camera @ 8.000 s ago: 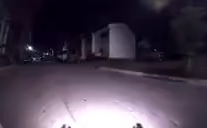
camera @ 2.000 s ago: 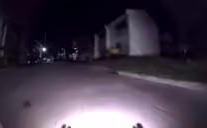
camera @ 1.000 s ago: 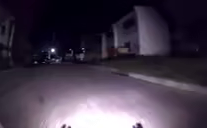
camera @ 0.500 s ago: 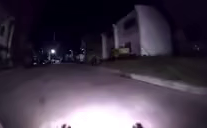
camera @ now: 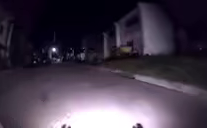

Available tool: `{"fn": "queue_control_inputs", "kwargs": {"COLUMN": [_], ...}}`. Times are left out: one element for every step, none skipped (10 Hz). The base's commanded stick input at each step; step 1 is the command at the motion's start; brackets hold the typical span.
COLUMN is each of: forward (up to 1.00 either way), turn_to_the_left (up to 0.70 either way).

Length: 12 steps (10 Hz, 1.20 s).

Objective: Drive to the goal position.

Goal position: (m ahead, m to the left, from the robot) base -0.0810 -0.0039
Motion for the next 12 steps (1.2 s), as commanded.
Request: {"fn": "queue_control_inputs", "kwargs": {"forward": [0.6, 0.6, 0.6, 0.6, 0.6, 0.6, 0.6, 0.6, 0.6, 0.6, 0.6, 0.6], "turn_to_the_left": [0.15, 0.15, 0.15, 0.15, 0.15, 0.15, 0.12, 0.01, 0.0, 0.0, 0.0, 0.0]}}
